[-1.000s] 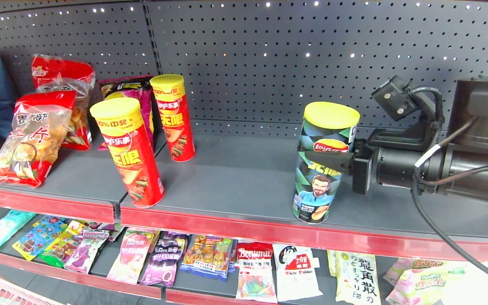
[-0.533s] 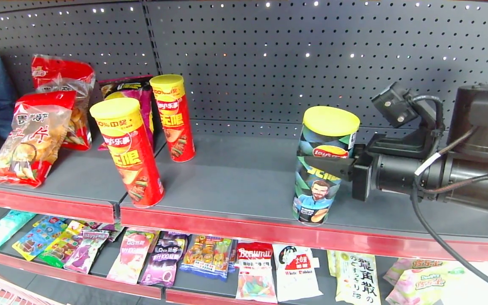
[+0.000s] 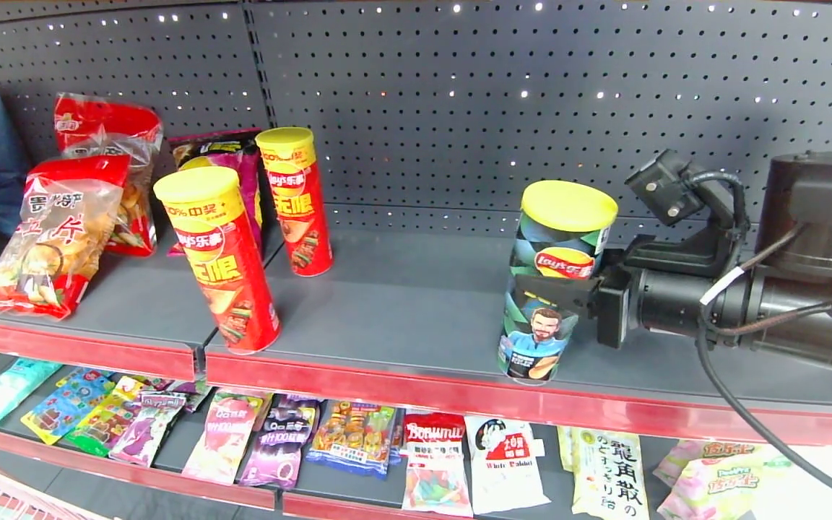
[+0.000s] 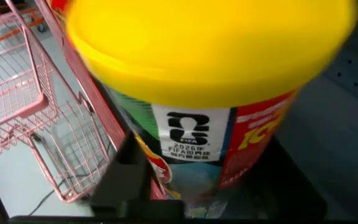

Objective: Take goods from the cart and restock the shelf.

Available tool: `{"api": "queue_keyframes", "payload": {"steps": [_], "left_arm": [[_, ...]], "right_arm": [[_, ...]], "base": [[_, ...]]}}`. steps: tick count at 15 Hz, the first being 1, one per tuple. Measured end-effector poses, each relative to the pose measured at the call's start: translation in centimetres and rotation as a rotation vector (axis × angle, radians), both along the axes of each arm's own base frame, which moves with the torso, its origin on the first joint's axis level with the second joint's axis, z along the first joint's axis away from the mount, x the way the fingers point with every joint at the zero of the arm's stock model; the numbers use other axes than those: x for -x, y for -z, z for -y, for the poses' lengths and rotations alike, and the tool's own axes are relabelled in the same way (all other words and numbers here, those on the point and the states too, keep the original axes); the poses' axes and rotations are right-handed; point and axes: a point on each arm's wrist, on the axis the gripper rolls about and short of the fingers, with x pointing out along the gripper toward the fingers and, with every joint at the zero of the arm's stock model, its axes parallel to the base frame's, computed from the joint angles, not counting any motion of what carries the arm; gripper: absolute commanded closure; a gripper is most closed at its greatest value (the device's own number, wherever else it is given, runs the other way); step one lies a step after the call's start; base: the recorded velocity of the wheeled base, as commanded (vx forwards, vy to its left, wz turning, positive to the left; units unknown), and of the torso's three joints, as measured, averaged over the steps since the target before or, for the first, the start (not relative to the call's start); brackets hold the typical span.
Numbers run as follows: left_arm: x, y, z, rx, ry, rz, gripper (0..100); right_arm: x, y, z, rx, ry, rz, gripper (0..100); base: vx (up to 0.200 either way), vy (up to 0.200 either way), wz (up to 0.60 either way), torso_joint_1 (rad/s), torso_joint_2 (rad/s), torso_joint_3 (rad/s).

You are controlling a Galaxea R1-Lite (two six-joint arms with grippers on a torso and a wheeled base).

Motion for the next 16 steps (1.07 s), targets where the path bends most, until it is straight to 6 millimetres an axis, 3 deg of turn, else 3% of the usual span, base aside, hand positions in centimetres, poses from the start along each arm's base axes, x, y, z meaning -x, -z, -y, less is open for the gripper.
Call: {"api": "queue_keyframes", "payload": {"steps": [6,9,12,16], "left_arm": [[-0.1,0.3,0.0,0.000,0.002,-0.010,100],[-0.1,0.3,0.0,0.001,0.007,-0.012,100],[-0.2,0.4,0.0,0.000,0.014,-0.013,100],[-0.1,0.0,-0.2,-0.043,-0.067,0.001,100]], "right_arm": [[0.5,-0.1,0.3,0.001,0.027,0.010,0],[1.9,0.8,1.3,0.020,0.062,-0.011,0],[4.9,2.4,3.1,0.043,0.077,-0.040,0],[9.9,2.8,6.4,0.042,0.146,0.031,0]], "base": [[0.000,0.000,0.00,0.000,0.00,0.000],[0.000,0.000,0.00,0.000,0.00,0.000],[0.000,0.000,0.00,0.000,0.00,0.000],[0.000,0.000,0.00,0.000,0.00,0.000]]}}
